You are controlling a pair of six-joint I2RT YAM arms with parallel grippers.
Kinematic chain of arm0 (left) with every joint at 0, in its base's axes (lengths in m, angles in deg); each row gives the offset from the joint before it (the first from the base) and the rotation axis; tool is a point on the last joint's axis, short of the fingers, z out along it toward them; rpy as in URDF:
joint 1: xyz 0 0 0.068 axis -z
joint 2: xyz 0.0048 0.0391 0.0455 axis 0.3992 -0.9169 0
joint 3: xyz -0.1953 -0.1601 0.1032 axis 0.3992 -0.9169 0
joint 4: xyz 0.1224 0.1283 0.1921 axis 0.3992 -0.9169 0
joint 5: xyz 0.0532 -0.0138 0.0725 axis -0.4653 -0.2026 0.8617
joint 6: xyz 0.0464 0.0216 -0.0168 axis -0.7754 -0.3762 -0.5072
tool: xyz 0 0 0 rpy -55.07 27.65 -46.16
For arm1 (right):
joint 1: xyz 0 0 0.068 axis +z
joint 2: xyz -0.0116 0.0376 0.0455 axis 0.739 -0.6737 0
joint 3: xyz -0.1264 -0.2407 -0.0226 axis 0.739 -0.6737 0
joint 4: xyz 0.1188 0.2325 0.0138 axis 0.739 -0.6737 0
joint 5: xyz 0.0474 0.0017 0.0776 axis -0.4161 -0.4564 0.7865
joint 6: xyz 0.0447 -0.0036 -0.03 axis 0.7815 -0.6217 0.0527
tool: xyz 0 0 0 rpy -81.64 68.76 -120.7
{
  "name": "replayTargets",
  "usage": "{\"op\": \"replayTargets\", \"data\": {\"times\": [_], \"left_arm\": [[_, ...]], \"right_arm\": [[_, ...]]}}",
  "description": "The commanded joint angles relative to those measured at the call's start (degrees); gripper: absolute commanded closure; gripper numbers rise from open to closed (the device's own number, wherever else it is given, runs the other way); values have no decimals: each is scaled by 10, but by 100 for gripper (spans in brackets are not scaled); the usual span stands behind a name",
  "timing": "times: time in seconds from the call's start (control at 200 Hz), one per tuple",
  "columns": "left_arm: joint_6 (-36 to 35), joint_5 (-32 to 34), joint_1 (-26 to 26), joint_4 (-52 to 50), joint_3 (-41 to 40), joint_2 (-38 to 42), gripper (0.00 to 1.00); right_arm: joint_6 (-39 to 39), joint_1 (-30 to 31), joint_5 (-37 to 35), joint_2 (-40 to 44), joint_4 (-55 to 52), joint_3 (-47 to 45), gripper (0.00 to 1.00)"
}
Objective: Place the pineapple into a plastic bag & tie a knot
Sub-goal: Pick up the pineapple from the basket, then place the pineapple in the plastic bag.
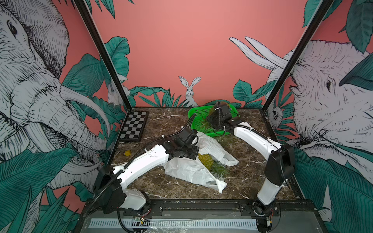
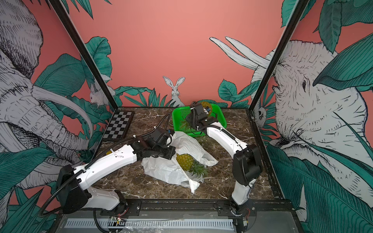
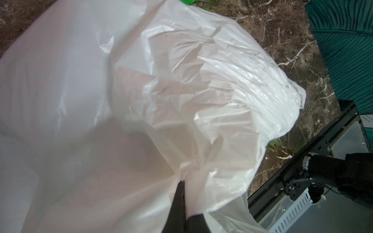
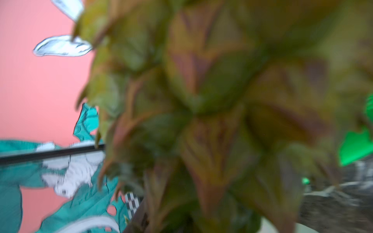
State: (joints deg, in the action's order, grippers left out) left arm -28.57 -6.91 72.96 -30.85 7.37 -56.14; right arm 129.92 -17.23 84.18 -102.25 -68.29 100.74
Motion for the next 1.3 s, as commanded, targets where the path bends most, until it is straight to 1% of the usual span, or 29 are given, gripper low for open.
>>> {"op": "replayTargets", "data": {"times": [0.0, 0.035, 0.11, 0.18, 0.24, 0.29, 0.39, 0.48, 0.52, 0.565, 0.615, 0.65, 0.685, 0.74, 0.82, 0.92, 1.045, 1.125, 1.295], "left_arm": [[1, 5, 1, 16, -6, 11, 100], [-1, 4, 1, 19, -5, 11, 100], [-8, 2, 2, 21, -3, 10, 100], [-13, -4, 2, 26, -2, 8, 100], [-19, -12, 2, 28, -2, 4, 100], [-27, -19, 1, 27, -2, 2, 100], [-39, -30, 2, 26, -3, 3, 100], [-49, -38, 2, 26, -3, 3, 100], [-52, -40, 1, 26, -1, 2, 100], [-55, -41, 2, 25, -1, 2, 100], [-57, -42, 2, 25, 1, 2, 100], [-57, -40, 2, 26, 2, 3, 100], [-56, -40, 2, 26, 3, 3, 100], [-55, -39, 1, 27, 5, 4, 100], [-54, -41, 2, 30, 4, 6, 100], [-53, -44, 1, 36, -3, 11, 100], [-57, -49, 1, 32, -3, 18, 100], [-62, -54, 1, 27, -5, 25, 100], [-71, -77, 2, 23, -22, 55, 100]], "right_arm": [[-179, -15, 51, 128, 45, -32, 100], [-230, -18, 85, 160, 19, -42, 100], [-355, -19, 123, 233, -85, -51, 100], [-452, -18, 154, 297, -192, -54, 100], [-520, -16, 158, 342, -296, -48, 100], [-579, -14, 176, 370, -380, -39, 100], [-658, 7, 168, 418, -521, -29, 100], [-699, 29, 173, 443, -620, -9, 100], [-697, 44, 166, 449, -647, -1, 100], [-701, 65, 175, 456, -658, 14, 100], [-690, 81, 162, 450, -674, 32, 100], [-687, 89, 171, 441, -683, 38, 100], [-681, 98, 185, 432, -694, 36, 100], [-664, 122, 183, 420, -711, 26, 100], [-638, 153, 156, 418, -723, 8, 100], [-599, 188, 169, 426, -675, -34, 100], [-573, 240, 166, 413, -615, -91, 100], [-563, 244, 165, 417, -575, -129, 100], [-567, 248, 175, 413, -522, -188, 100]]}}
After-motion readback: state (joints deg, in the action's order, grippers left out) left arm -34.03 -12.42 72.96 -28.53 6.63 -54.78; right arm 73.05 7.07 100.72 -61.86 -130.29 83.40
